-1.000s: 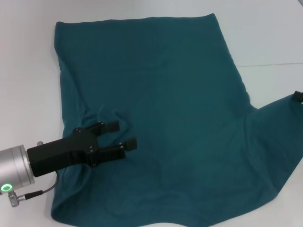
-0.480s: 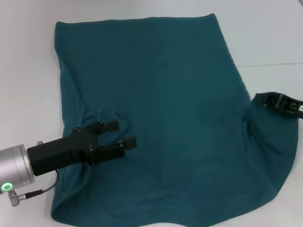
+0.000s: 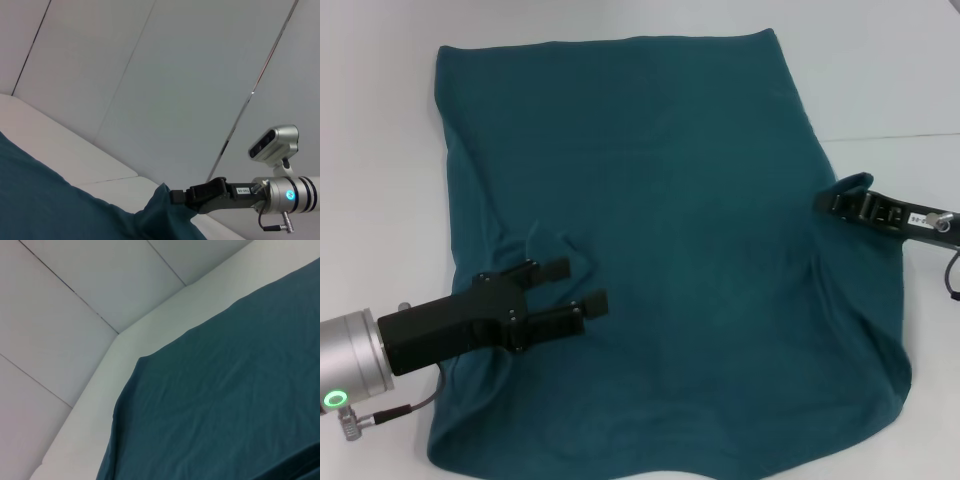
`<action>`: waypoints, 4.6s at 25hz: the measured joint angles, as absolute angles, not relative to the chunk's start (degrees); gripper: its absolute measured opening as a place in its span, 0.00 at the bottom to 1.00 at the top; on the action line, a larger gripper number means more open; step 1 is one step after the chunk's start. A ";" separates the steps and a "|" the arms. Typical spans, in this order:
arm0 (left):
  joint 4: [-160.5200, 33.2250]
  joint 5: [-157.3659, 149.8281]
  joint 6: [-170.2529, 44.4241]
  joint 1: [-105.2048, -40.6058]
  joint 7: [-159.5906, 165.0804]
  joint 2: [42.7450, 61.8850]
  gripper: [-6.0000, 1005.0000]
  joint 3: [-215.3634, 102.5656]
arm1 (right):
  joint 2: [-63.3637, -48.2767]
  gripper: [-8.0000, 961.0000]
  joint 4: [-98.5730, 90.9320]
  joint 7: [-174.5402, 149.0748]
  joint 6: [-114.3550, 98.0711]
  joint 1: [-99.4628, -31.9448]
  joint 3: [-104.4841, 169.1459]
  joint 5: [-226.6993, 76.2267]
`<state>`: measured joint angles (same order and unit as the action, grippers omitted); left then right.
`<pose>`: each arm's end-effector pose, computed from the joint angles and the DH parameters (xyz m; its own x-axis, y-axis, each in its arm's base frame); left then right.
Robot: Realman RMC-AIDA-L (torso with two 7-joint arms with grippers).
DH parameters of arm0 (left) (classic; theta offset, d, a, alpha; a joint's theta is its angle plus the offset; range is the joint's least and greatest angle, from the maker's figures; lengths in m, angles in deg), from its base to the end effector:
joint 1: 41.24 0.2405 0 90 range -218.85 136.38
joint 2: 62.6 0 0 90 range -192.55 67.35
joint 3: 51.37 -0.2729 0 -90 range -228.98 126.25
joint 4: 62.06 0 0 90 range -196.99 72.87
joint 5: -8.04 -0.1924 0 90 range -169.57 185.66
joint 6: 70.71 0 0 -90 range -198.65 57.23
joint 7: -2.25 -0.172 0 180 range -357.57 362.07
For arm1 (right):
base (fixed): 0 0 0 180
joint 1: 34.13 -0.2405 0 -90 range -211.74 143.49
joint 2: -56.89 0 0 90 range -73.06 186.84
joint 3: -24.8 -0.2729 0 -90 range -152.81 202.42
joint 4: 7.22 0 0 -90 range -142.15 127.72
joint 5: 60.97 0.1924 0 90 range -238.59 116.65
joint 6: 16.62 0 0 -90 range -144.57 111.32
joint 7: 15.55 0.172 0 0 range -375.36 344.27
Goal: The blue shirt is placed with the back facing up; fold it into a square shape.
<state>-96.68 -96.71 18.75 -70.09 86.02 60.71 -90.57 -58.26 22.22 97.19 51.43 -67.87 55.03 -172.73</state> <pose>-0.2271 0.3258 -0.0505 0.5879 0.4272 0.6870 0.5858 -0.8104 0.0026 0.3000 0.3995 0.0080 0.2134 -0.6598 -0.7205 -0.9568 -0.2902 -0.0177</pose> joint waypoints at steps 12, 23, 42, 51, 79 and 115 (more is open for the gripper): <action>-96.61 -96.71 17.74 -70.39 86.68 60.71 0.92 -90.56 | -59.92 0.06 20.65 96.69 49.47 -70.18 55.79 -172.32; -95.98 -96.71 16.62 -70.16 87.61 60.76 0.92 -90.56 | -59.98 0.36 20.29 95.65 46.60 -71.71 55.81 -171.22; -96.83 -96.84 17.13 -69.71 93.47 59.94 0.92 -86.75 | -52.84 0.85 20.79 97.90 60.67 -67.19 55.82 -171.54; -102.87 -102.17 15.94 -65.63 100.82 59.17 0.92 -85.44 | -52.40 0.97 20.82 100.10 62.64 -66.61 55.33 -171.40; -108.56 -116.59 14.88 -61.33 107.87 58.87 0.92 -81.59 | -52.75 0.97 20.91 101.59 61.89 -67.28 55.21 -171.26; -108.28 -121.03 14.28 -62.60 108.09 59.24 0.92 -83.01 | -52.86 0.97 20.91 101.69 61.02 -67.62 54.68 -171.27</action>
